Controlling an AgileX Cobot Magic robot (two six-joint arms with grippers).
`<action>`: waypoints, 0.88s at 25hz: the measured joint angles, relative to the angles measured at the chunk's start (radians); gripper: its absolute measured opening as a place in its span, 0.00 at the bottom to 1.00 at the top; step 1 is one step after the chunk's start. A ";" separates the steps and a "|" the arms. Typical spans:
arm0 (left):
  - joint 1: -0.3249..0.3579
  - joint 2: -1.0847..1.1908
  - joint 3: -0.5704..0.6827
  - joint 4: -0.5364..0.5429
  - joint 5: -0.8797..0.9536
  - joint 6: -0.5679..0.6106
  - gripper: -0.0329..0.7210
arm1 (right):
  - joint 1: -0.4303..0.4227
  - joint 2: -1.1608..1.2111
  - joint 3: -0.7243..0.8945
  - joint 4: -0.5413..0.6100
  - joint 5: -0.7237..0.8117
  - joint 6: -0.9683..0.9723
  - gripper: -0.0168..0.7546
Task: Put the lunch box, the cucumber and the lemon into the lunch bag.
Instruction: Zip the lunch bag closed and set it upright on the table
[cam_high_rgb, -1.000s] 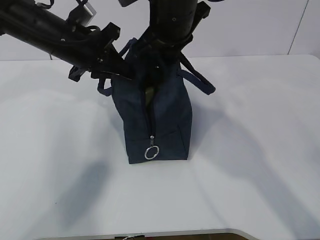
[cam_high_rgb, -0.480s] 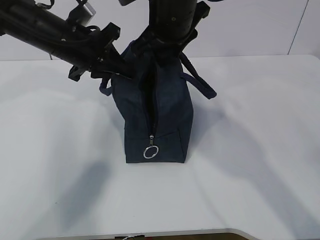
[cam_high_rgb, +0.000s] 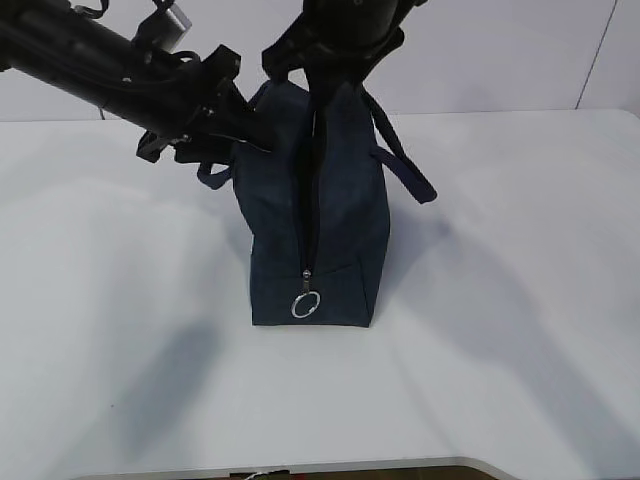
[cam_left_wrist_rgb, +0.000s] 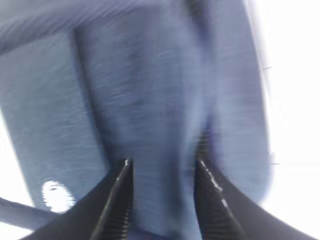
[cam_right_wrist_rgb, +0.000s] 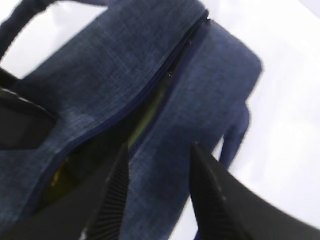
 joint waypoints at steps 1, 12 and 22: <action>0.000 0.000 0.000 0.000 0.000 0.000 0.41 | 0.000 -0.008 0.000 0.002 0.000 0.000 0.46; 0.009 -0.070 0.000 0.002 -0.002 0.000 0.44 | 0.000 -0.113 0.000 0.014 0.000 0.023 0.46; 0.061 -0.180 -0.002 0.160 0.157 0.000 0.44 | 0.000 -0.271 0.040 0.089 0.000 0.037 0.46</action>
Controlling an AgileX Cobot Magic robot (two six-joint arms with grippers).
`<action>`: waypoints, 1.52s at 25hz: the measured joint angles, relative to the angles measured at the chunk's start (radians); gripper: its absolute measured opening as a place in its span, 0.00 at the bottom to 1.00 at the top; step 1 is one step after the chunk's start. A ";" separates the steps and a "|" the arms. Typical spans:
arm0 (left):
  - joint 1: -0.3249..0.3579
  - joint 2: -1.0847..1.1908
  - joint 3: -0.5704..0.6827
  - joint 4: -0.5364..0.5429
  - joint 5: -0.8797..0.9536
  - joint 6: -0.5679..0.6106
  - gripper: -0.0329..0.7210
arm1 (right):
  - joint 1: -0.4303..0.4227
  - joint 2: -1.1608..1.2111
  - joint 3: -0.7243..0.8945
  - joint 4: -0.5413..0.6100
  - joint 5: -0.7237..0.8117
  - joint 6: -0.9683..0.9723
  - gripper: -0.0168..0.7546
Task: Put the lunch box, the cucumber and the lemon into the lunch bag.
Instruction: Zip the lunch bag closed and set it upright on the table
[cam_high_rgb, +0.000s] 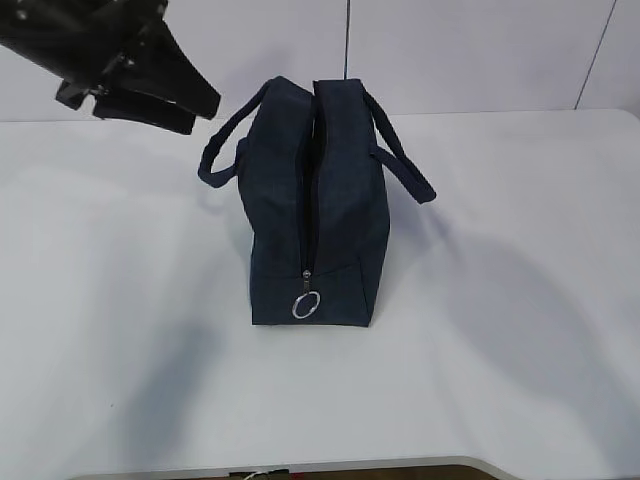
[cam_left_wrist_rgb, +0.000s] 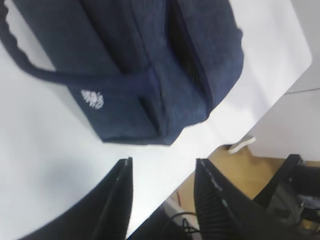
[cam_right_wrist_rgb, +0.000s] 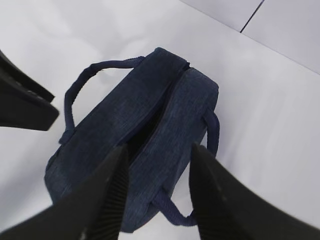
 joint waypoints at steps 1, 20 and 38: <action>0.000 -0.014 -0.002 0.026 0.027 0.000 0.44 | 0.000 -0.018 0.013 0.001 0.000 -0.005 0.46; 0.000 -0.197 -0.002 0.314 0.160 -0.175 0.43 | 0.000 -0.491 0.768 0.010 -0.481 -0.102 0.46; -0.002 -0.310 -0.002 0.322 0.174 -0.270 0.43 | 0.000 -0.562 1.302 0.060 -1.086 -0.037 0.43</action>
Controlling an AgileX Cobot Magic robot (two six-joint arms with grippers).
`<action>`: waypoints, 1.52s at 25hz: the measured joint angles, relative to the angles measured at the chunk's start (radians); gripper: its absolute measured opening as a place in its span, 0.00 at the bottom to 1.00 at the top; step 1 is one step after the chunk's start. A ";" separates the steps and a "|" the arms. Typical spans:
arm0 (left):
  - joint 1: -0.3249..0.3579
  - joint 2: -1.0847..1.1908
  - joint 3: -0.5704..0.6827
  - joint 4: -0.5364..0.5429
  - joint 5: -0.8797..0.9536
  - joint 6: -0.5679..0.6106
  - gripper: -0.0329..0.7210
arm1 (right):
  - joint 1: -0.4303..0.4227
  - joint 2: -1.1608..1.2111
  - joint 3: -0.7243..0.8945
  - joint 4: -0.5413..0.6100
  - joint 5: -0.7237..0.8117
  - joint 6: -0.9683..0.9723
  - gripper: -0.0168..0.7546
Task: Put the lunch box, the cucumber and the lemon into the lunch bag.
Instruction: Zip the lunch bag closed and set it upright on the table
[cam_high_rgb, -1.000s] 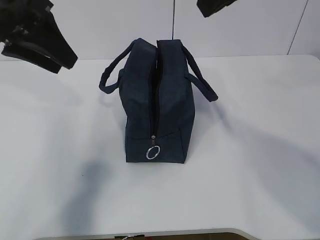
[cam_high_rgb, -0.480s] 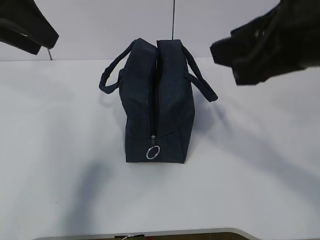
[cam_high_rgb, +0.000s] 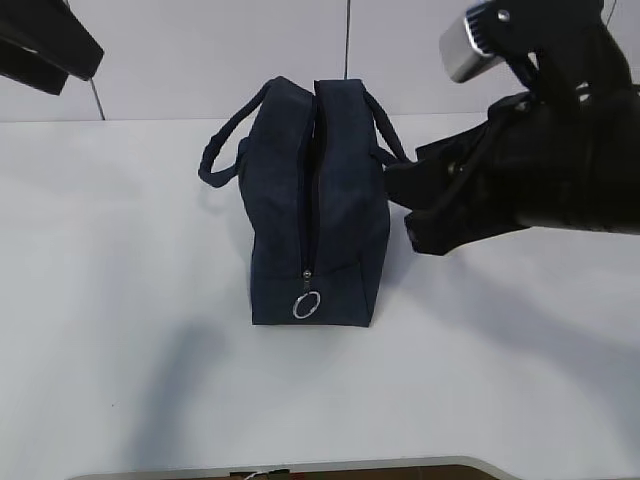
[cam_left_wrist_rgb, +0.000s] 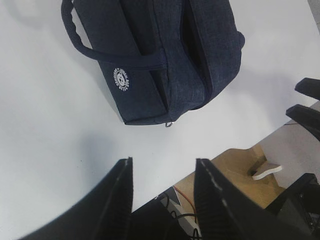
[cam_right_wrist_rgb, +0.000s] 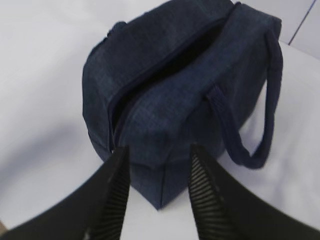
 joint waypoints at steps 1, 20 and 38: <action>0.000 0.000 0.000 0.000 0.000 -0.004 0.43 | 0.000 0.005 0.018 0.004 -0.050 0.000 0.42; 0.000 0.000 0.000 0.000 0.002 -0.032 0.43 | 0.000 0.131 0.441 0.008 -0.863 0.089 0.30; 0.000 0.000 0.000 -0.002 0.002 -0.037 0.43 | 0.000 0.449 0.443 -0.060 -1.157 0.230 0.32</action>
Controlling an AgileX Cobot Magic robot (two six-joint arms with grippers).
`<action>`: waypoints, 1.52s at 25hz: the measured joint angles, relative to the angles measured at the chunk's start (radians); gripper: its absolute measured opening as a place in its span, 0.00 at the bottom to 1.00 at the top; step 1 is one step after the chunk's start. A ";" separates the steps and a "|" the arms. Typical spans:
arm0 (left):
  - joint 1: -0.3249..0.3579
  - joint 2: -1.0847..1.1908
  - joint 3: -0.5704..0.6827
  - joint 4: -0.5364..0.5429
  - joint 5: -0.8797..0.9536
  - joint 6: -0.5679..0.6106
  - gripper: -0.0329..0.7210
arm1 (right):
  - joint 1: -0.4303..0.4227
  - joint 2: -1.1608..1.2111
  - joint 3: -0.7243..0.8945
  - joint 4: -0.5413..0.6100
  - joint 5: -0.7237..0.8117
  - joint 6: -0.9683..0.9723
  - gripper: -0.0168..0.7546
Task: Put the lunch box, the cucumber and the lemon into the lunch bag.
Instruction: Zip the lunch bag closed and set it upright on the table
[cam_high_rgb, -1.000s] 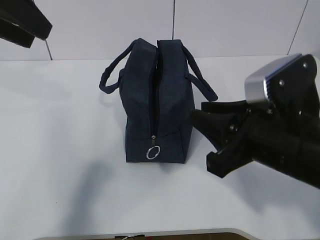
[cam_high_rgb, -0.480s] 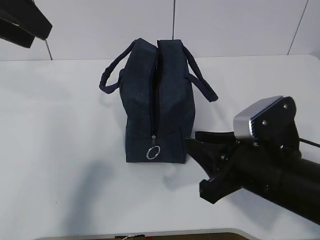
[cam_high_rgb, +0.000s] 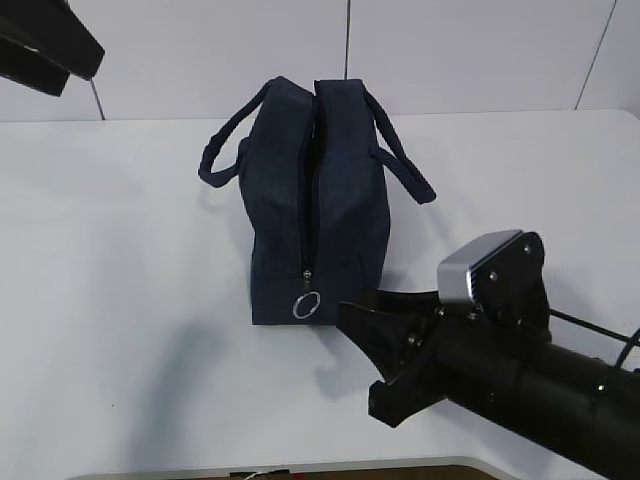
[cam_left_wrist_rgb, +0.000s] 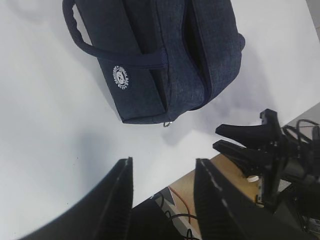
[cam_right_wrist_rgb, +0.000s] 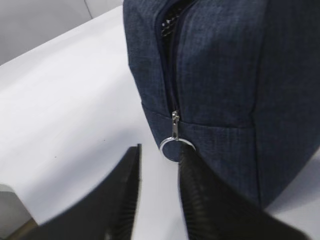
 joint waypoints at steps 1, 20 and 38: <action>0.000 0.000 0.000 0.000 0.000 0.000 0.43 | 0.000 0.023 0.000 -0.004 -0.023 0.000 0.31; -0.001 0.000 0.000 0.000 0.000 0.000 0.41 | 0.000 0.181 -0.010 -0.011 -0.147 0.006 0.55; -0.001 0.000 0.000 -0.002 0.000 0.000 0.41 | 0.000 0.280 -0.172 -0.049 -0.021 0.006 0.55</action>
